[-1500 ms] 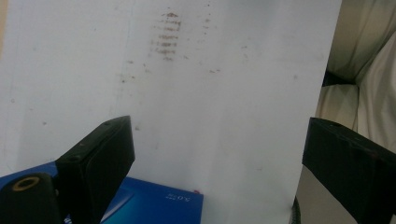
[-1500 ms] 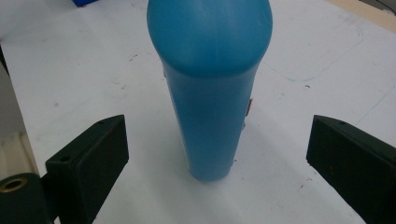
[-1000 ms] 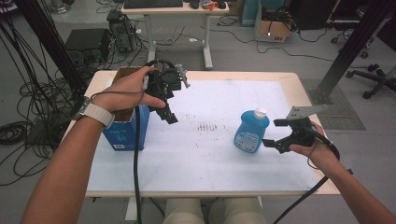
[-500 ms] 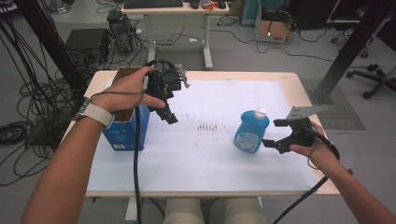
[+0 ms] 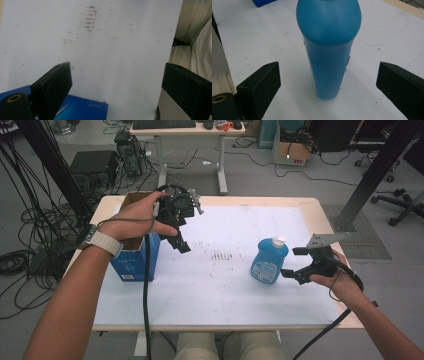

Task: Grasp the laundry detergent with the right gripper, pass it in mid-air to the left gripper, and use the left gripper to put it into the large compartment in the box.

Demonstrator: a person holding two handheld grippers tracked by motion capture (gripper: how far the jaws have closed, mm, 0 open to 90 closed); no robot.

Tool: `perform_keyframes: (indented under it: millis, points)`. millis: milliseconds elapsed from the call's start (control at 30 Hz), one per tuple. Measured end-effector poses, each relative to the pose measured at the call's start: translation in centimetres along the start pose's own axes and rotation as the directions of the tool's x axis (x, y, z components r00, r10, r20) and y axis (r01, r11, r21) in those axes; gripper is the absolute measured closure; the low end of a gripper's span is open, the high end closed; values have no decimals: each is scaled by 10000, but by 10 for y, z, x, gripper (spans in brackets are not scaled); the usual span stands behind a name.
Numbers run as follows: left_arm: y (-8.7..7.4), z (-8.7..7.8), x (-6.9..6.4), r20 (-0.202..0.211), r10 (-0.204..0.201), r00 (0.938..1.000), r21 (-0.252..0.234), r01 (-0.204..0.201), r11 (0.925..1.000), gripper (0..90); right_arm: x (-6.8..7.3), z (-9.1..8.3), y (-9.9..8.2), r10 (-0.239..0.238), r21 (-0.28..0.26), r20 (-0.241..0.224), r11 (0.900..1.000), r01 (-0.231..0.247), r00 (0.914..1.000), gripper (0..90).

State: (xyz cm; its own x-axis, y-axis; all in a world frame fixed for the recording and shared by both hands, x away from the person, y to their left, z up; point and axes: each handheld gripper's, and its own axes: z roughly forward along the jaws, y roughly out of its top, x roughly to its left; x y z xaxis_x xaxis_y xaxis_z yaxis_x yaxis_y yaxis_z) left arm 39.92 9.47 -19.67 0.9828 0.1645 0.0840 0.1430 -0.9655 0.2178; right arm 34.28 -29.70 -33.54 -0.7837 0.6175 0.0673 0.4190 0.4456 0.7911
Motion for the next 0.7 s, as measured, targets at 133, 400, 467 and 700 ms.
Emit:
perform_keyframes:
  millis: [133, 400, 467, 700]
  points:
    - [0, 0, 0, -8, 1, 10000, 13, -1, 10000, 97, -1, 0, 0, -53, -44, -32, 10000, 53, 10000, 56]
    - [0, 0, 0, -13, 35, 10000, 17, -35, 10000, 97, -2, -1, 0, -262, 14, -41, 9997, 263, 9996, 54]
    - [0, 0, 0, -2, 28, 10000, 31, -28, 10000, 97, -2, -1, 0, -323, 4, -44, 9995, 323, 9995, 54]
    - [0, 1, 1, -10, 25, 10000, 45, -25, 10000, 98, -3, -1, 0, -367, 13, -20, 9993, 367, 9993, 51]
